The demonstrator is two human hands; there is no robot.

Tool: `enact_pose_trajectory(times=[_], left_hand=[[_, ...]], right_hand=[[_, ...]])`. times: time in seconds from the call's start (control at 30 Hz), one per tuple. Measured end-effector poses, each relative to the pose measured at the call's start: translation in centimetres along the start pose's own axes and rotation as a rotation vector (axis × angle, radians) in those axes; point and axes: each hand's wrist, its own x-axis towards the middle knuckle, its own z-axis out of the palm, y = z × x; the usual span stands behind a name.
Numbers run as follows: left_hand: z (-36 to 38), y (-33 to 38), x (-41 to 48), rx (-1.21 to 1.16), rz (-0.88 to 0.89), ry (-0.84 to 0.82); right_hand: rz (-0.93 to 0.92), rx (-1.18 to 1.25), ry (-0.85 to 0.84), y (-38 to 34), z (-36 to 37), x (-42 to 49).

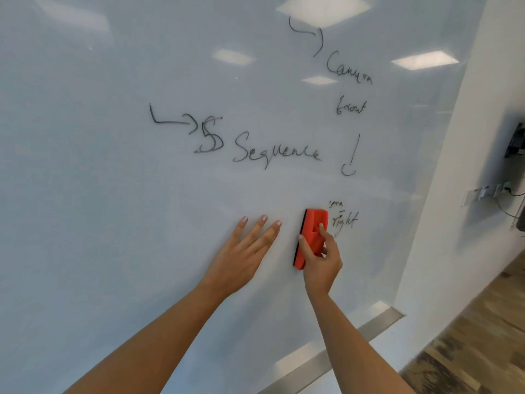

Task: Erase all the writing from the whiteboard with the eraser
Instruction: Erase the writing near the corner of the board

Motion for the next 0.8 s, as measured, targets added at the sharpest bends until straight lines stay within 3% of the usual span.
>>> enact_pose_trajectory(times=[0.17,0.37,0.53,0.67,0.8], left_hand=[[-0.8,-2.3,4.0,0.023,-0.045,0.024],[-0.4,-2.9,5.3,0.088,-0.013,-0.021],[-0.2,-2.7,5.3,0.11,-0.003,-0.03],[-0.1,-2.6,5.3,0.109,-0.005,-0.017],[-0.1,-2.6,5.2,0.087,-0.01,-0.01]], right_hand=[[0.144,0.067,0.22,-2.3,1.2,4.6],[0.104,0.106,0.117,0.4,0.6,2.4],[0.339,0.049,0.293,1.0,-0.6,4.9],[0.19,0.011,0.24,-1.2,0.5,7.4],[0.108,0.025,0.16,1.6,0.2,4.9]])
